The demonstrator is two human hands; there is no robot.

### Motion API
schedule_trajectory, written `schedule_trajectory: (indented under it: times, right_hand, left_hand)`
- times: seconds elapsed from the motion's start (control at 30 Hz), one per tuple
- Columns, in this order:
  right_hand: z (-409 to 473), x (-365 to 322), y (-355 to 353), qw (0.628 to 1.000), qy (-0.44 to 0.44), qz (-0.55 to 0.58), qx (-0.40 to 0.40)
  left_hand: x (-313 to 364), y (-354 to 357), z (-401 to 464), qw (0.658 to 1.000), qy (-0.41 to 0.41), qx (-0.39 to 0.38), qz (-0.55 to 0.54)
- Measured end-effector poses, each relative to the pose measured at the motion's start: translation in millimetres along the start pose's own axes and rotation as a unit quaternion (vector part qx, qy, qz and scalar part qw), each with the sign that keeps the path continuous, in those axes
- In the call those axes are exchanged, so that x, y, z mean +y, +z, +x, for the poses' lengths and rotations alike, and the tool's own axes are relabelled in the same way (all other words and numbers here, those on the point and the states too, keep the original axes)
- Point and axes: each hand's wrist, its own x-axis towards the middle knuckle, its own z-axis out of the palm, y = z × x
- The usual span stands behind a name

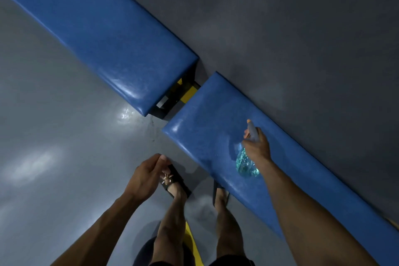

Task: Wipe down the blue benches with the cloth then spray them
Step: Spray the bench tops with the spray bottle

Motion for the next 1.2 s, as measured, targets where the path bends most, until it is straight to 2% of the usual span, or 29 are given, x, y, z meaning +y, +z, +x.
schedule_trajectory:
  times: [0.13, 0.23, 0.33, 0.4, 0.47, 0.6, 0.73, 0.83, 1.0, 1.2]
  right_hand:
    - [-9, -13, 20, 1.000, 0.011, -0.028, 0.007]
    - [-35, -9, 50, 0.995, -0.007, -0.068, -0.072]
    - [-71, -6, 83, 0.971, -0.004, -0.170, -0.168]
    - [-92, -2, 104, 0.954, -0.012, -0.224, -0.198]
    - [-105, 7, 123, 0.954, -0.013, -0.215, -0.210]
    - [-109, -1, 139, 0.958, 0.009, -0.226, -0.179]
    - [-89, -20, 132, 0.964, -0.017, -0.228, -0.133]
    - [-60, -36, 111, 0.972, -0.006, -0.208, -0.108]
    - [-4, -54, 62, 0.991, 0.042, -0.129, -0.003]
    - [17, -71, 35, 0.976, 0.024, -0.217, 0.000]
  left_hand:
    - [-4, -24, 4, 1.000, 0.009, -0.010, -0.009]
    - [-5, -39, 7, 1.000, 0.016, -0.014, -0.018]
    - [-10, -53, 11, 1.000, 0.007, -0.004, -0.025]
    - [-15, -62, 13, 1.000, 0.009, 0.001, -0.016]
    - [-19, -70, 15, 1.000, 0.008, 0.000, -0.008]
    - [-29, -78, 17, 1.000, -0.002, -0.001, -0.004]
    - [-29, -79, 18, 1.000, 0.001, -0.005, 0.010]
    - [-22, -77, 21, 1.000, 0.003, -0.006, 0.012]
    - [-5, -76, 35, 1.000, 0.009, -0.008, 0.019]
    - [16, -69, 48, 1.000, 0.013, -0.017, 0.016]
